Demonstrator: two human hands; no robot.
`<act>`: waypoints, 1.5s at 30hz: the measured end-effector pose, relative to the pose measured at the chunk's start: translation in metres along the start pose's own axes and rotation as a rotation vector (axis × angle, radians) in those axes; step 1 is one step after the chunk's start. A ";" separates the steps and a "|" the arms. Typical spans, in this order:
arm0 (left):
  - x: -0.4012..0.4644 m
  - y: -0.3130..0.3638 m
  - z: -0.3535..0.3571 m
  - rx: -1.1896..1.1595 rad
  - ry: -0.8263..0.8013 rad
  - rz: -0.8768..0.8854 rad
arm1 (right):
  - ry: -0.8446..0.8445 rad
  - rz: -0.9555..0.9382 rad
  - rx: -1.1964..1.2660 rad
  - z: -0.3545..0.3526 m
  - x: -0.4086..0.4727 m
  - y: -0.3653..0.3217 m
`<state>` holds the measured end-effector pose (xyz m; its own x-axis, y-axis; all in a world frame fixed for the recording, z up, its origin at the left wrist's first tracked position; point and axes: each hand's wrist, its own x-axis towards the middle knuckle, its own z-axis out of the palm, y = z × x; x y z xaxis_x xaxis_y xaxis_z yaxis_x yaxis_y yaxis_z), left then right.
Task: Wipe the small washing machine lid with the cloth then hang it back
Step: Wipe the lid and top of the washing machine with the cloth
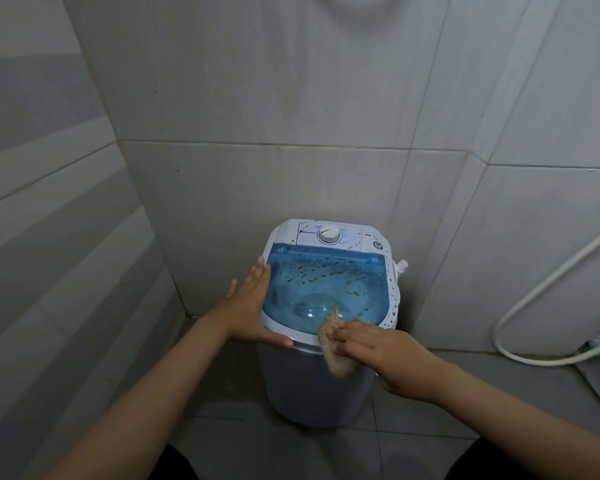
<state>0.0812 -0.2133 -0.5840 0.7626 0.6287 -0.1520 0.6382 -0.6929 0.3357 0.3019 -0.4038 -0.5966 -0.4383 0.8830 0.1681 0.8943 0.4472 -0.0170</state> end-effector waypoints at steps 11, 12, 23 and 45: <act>0.019 0.015 0.011 -0.026 -0.058 -0.118 | 0.192 0.214 0.122 -0.020 -0.044 0.031; 0.020 0.014 0.013 -0.029 -0.052 -0.117 | 0.251 0.280 0.200 -0.025 -0.043 0.036; 0.024 0.011 0.021 -0.038 0.022 -0.082 | 0.508 0.905 0.311 -0.044 0.067 0.153; 0.022 0.012 0.023 -0.049 0.056 -0.074 | 0.060 0.854 0.161 -0.014 0.009 0.120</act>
<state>0.1085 -0.2158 -0.6042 0.7059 0.6969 -0.1265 0.6853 -0.6267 0.3710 0.4070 -0.3442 -0.5832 0.3857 0.9186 0.0858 0.8893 -0.3454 -0.2996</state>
